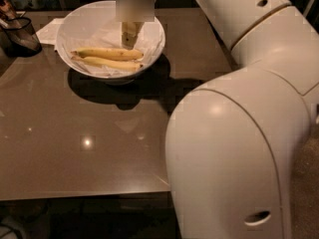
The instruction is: Pick banana from white bowl
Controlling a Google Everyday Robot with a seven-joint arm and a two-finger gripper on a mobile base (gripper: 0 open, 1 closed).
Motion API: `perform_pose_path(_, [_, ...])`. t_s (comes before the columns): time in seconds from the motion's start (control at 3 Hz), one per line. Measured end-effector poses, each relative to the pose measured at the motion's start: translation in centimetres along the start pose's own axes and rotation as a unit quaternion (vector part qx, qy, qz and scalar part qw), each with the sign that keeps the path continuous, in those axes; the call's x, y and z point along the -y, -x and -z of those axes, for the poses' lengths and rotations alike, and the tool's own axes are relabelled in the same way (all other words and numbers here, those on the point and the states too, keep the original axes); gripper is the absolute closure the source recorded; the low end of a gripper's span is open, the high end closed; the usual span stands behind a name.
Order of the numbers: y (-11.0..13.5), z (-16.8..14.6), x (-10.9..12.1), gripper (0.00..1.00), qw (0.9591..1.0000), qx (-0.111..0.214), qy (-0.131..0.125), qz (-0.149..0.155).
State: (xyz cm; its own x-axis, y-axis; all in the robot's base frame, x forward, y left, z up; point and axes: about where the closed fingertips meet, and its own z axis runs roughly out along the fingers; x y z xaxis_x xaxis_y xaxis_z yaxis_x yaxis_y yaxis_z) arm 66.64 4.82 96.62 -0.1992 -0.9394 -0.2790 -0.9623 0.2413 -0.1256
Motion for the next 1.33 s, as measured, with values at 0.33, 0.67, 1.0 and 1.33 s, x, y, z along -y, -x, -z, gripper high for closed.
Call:
perform_pose_path(0.33, [0.5,-1.0,0.0,0.47,0.9999,-0.008,0.006,0.006])
perform_pose_path(0.67, [0.7,-1.8,-0.2,0.53,0.9998,-0.015,0.011,0.011])
perform_pose_path(1.0, [1.0,-2.8,-0.5,0.51,0.9994,-0.023,0.02,0.018])
perform_pose_path(1.33, [1.1,-3.5,-0.8,0.51,0.999,-0.028,0.027,0.023])
